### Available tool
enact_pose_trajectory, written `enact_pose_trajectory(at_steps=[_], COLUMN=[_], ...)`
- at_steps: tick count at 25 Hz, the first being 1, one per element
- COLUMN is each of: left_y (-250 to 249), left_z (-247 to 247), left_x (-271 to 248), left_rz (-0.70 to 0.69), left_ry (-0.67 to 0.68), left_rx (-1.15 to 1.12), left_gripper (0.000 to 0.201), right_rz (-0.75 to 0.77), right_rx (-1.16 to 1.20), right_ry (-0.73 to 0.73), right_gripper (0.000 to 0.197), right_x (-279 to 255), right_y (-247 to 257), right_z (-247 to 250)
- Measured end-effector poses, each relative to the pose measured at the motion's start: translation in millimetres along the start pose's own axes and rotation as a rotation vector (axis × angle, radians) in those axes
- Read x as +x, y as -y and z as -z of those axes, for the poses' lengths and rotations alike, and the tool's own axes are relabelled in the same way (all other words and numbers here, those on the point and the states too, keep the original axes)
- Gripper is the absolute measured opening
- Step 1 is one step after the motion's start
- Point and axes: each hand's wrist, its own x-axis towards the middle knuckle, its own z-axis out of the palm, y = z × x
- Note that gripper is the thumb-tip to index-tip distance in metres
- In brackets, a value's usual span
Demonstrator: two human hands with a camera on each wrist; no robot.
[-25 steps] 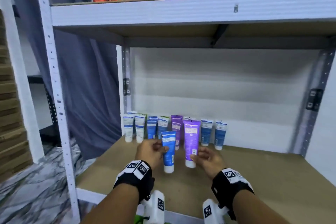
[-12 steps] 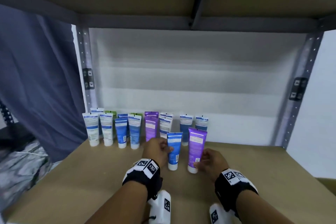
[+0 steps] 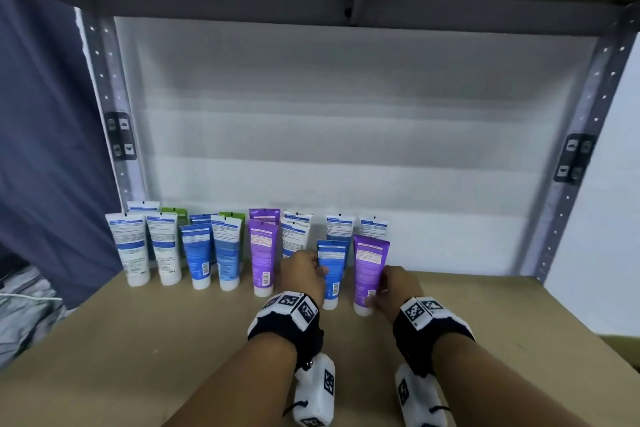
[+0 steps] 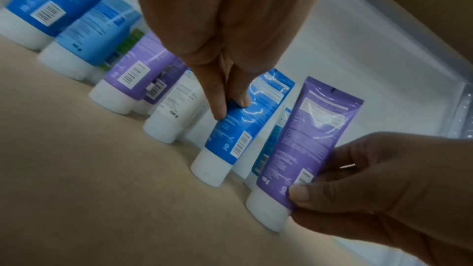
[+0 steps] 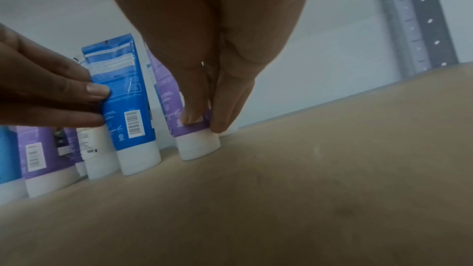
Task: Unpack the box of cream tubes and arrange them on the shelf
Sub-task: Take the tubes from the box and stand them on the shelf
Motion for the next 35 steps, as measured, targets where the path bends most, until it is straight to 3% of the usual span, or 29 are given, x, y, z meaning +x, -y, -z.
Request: enact_pose_trajectory(at_steps=[13,17,20,25,29,32,35], left_y=[-0.6,4.0,4.5,1.1,19.4,42.0,76.3], left_z=[-25.5,-26.1,-16.3,28.1,72.4,120.7,175.7], left_x=[25.7,22.5,11.6,-28.2,-61.3,-96.0,-136.5], left_rz=[-0.037,0.025,0.079,0.091,0.161,0.194,0.236], left_ry=[0.004,0.045,0.062,0.107,0.081,0.02,-0.056], left_rx=[0.079,0.076,0.125,0.045,-0.115,-0.056,0.015], left_gripper=[0.023,0.019,0.015,0.017,0.018,0.011,0.007], right_rz=[-0.09,-0.132,-0.188,-0.162,-0.073,-0.007,0.091], right_rx=[-0.062,-0.024,-0.011,-0.122,-0.098,-0.029,0.033], right_ry=[0.005,0.029,0.032,0.059,0.076,0.145,0.205], right_gripper=[0.042,0.051,0.046,0.026,0.035,0.038,0.026], right_x=[28.5,22.1,7.7,-28.8,-67.2,-104.6,-151.3], right_y=[1.9,0.0,2.0,26.5,66.2,105.9,150.8], right_z=[-4.0,-3.3,2.4,10.2,-7.6,-25.1,-50.3])
